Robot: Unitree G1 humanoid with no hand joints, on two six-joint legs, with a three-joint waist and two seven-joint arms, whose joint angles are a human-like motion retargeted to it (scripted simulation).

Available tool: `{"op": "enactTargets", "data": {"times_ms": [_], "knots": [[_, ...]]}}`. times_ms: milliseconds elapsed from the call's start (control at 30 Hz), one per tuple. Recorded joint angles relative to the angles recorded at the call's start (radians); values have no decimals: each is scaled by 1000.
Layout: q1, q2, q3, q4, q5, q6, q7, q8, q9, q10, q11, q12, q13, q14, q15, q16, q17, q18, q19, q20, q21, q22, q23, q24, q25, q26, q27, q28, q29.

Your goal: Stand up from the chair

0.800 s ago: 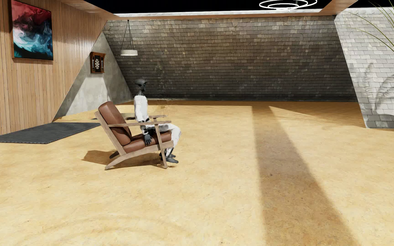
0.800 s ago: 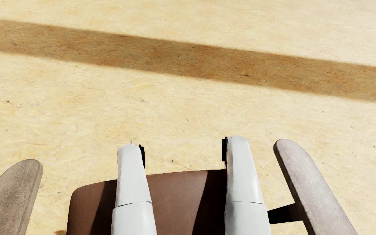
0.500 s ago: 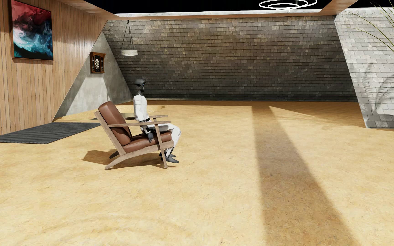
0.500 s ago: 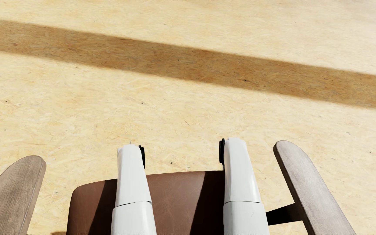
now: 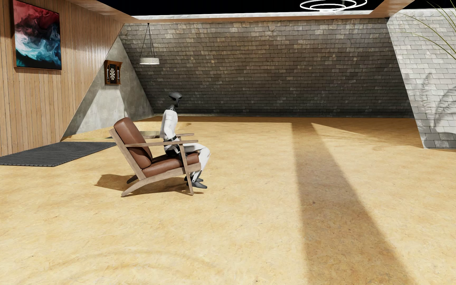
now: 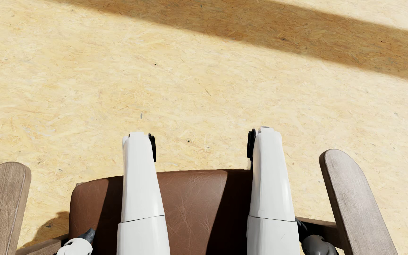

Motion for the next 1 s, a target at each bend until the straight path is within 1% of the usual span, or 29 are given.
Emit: {"op": "enactTargets", "data": {"times_ms": [33, 67, 100, 133, 167, 200, 233, 267, 300, 333, 367, 400, 433, 467, 500, 533, 567, 600, 633, 667, 733, 800, 867, 900, 933, 967, 1000], "knots": [[-35, -34, 1, -7, -7, 2, -6, 5, 1, 6, 8, 44, 27, -1, -5, 30, -22, 0, 8, 32, -35, -137, -99, -2, 36, -8, -5, 25, -38], [-68, -66, 3, -15, -16, 6, -11, 12, 6, 13, 17, 82, 56, 1, -11, 59, -47, -1, 18, 58, -70, -274, -217, -15, 85, -15, -10, 74, -103], [-106, -100, 4, -23, -27, 11, -18, 18, 10, 19, 25, 107, 80, 10, -15, 90, -70, -2, 29, 69, -106, -409, -347, -24, 126, -23, -29, 155, -185], [-142, -134, 5, -26, -35, 17, -25, 24, 16, 26, 33, 120, 98, 18, -20, 123, -95, -8, 40, 75, -135, -536, -490, 9, 146, -31, -57, 264, -279], [-177, -166, 5, -30, -44, 23, -30, 31, 26, 32, 40, 118, 100, 21, -26, 162, -128, -11, 52, 71, -157, -641, -633, 23, 160, -49, -93, 378, -372], [-209, -198, 4, -29, -46, 30, -35, 35, 43, 38, 45, 96, 81, 18, -30, 207, -172, -14, 61, 58, -165, -732, -768, 37, 160, -64, -126, 488, -452], [-244, -230, 3, -34, -50, 38, -38, 40, 60, 42, 47, 44, 48, 14, -35, 262, -227, -16, 71, 23, -159, -807, -888, 68, 142, -97, -171, 577, -518], [-279, -262, 4, -38, -54, 48, -41, 46, 79, 44, 49, -41, 2, 10, -41, 322, -293, -20, 82, -36, -145, -866, -990, 101, 110, -126, -196, 608, -523], [-312, -295, 7, -38, -56, 54, -43, 53, 99, 44, 48, -161, -55, 7, -45, 385, -371, -27, 90, -124, -122, -907, -1071, 129, 85, -156, -213, 586, -464], [-339, -323, 9, -38, -58, 62, -42, 56, 126, 43, 46, -313, -130, 1, -49, 446, -463, -31, 96, -244, -76, -935, -1134, 140, 76, -167, -214, 547, -382], [-370, -352, 11, -42, -66, 70, -42, 62, 147, 41, 46, -496, -221, -3, -56, 503, -558, -37, 101, -408, -9, -954, -1182, 137, 90, -181, -210, 497, -280], [-393, -375, 12, -45, -70, 72, -39, 68, 171, 37, 45, -713, -337, -9, -65, 548, -646, -42, 104, -611, 101, -962, -1208, 123, 111, -196, -222, 459, -234], [-416, -399, 13, -43, -66, 71, -38, 68, 187, 35, 43, -939, -468, -17, -73, 576, -714, -48, 103, -826, 232, -965, -1214, 112, 140, -219, -247, 419, -259], [-431, -416, 12, -45, -64, 72, -34, 66, 212, 28, 36, -1153, -618, -23, -81, 586, -767, -48, 97, -1024, 352, -973, -1209, 91, 174, -234, -255, 446, -274], [-443, -428, 11, -44, -61, 69, -35, 63, 233, 19, 27, -1317, -771, -31, -89, 587, -794, -51, 95, -1179, 476, -976, -1200, 71, 193, -247, -270, 505, -301], [-447, -432, 12, -45, -59, 67, -34, 62, 252, 6, 13, -1427, -915, -40, -99, 577, -802, -50, 100, -1279, 601, -978, -1191, 59, 206, -259, -289, 545, -338], [-445, -431, 11, -51, -54, 66, -31, 56, 267, -14, -7, -1490, -1028, -43, -106, 559, -802, -45, 96, -1338, 709, -977, -1185, 53, 215, -261, -301, 586, -372], [-440, -429, 12, -57, -43, 66, -27, 51, 272, -42, -36, -1502, -1086, -42, -107, 545, -797, -37, 87, -1350, 768, -967, -1185, 60, 213, -262, -302, 597, -371], [-427, -416, 10, -66, -33, 70, -19, 47, 274, -82, -75, -1488, -1103, -37, -106, 523, -772, -27, 77, -1328, 786, -946, -1166, 71, 207, -260, -294, 597, -371], [-404, -394, 9, -67, -18, 68, -12, 40, 271, -132, -127, -1446, -1087, -32, -101, 503, -737, -22, 65, -1284, 772, -908, -1136, 82, 190, -260, -290, 591, -368], [-325, -310, 9, -68, 3, 67, 13, 17, 251, -269, -268, -1325, -1011, -8, -79, 436, -651, -5, 35, -1178, 722, -790, -1025, 119, 134, -262, -274, 540, -329], [-213, -188, 8, -66, 18, 65, 40, -7, 212, -440, -446, -1189, -934, 31, -46, 329, -532, 11, 11, -1061, 671, -614, -851, 177, 62, -262, -251, 451, -244], [-65, -30, 3, -61, 38, 64, 72, -38, 170, -628, -645, -1070, -872, 74, -1, 176, -376, 31, -16, -945, 625, -365, -617, 254, -40, -285, -241, 356, -145], [17, 57, 3, -56, 48, 63, 89, -50, 142, -724, -749, -1019, -843, 95, 22, 89, -291, 38, -26, -890, 603, -225, -479, 286, -86, -293, -234, 277, -82], [101, 146, 3, -52, 53, 64, 110, -64, 111, -818, -850, -968, -816, 117, 47, 2, -206, 42, -33, -840, 581, -84, -335, 316, -136, -299, -232, 219, -31], [186, 239, 1, -47, 55, 66, 136, -81, 79, -909, -952, -921, -793, 140, 73, -73, -122, 45, -37, -804, 565, 41, -188, 351, -192, -302, -229, 173, 2], [273, 331, -2, -42, 58, 63, 160, -99, 43, -998, -1051, -878, -764, 164, 103, -134, -41, 44, -40, -781, 559, 137, -54, 380, -239, -301, -214, 103, 28]]}}
